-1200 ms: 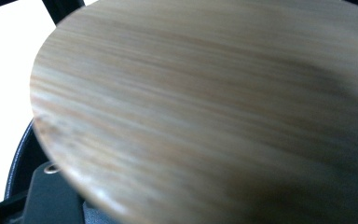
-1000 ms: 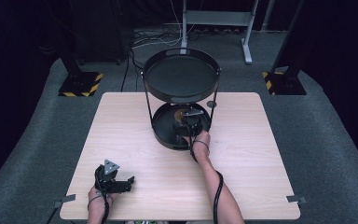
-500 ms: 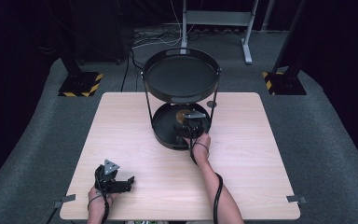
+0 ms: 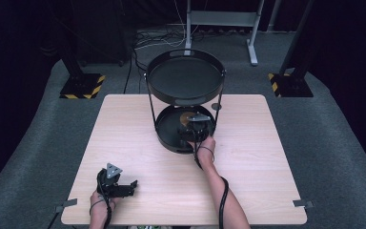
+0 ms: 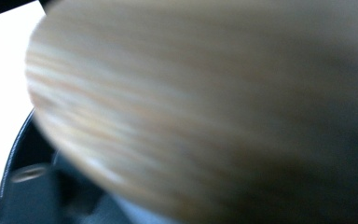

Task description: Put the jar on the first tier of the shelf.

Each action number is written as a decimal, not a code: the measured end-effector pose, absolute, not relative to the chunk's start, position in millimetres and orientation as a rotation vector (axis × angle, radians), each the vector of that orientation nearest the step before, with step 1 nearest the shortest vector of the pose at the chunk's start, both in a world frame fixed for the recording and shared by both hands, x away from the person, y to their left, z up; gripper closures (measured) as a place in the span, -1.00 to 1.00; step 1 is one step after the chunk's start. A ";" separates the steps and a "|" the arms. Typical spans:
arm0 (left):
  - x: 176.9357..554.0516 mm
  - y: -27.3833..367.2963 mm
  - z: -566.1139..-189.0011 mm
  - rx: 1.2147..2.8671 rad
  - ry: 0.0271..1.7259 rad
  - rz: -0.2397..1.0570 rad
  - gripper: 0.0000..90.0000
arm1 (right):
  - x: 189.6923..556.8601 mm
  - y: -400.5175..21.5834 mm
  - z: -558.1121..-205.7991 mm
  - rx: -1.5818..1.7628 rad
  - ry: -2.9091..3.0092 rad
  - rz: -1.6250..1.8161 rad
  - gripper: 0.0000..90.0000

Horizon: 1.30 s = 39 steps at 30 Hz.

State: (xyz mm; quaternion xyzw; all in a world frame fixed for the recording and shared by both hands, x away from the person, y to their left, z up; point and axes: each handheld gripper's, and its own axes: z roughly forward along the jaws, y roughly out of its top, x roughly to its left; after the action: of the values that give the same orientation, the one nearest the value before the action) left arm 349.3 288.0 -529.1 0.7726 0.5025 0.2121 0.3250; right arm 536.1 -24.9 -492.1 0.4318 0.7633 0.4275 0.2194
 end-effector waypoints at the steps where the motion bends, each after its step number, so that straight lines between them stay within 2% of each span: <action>1: 349.3 288.1 -529.1 2.026 1.317 0.556 -0.93 | 534.9 -25.7 -492.0 1.192 2.112 1.182 -0.79; 5: 349.3 288.1 -529.1 2.026 1.317 0.556 -0.93 | 528.8 -31.6 -489.0 1.191 2.135 1.172 -0.94; 16: 349.3 288.0 -529.1 2.025 1.318 0.556 -0.93 | 498.1 -61.7 -480.1 1.192 2.234 1.109 -0.95; 27: 349.3 288.0 -529.1 2.025 1.318 0.556 -0.93 | 445.2 -100.4 -483.8 1.186 2.244 1.094 -0.95; 39: 349.3 288.0 -529.1 2.026 1.318 0.556 -0.93 | 378.8 -152.3 -504.0 1.249 2.168 0.997 -0.97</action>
State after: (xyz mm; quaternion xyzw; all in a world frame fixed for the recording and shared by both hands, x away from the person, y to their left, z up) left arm 349.3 288.0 -529.1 0.7726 0.5025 0.2122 0.3249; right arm 378.8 -152.3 -504.0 0.4520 0.7849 0.3608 0.2224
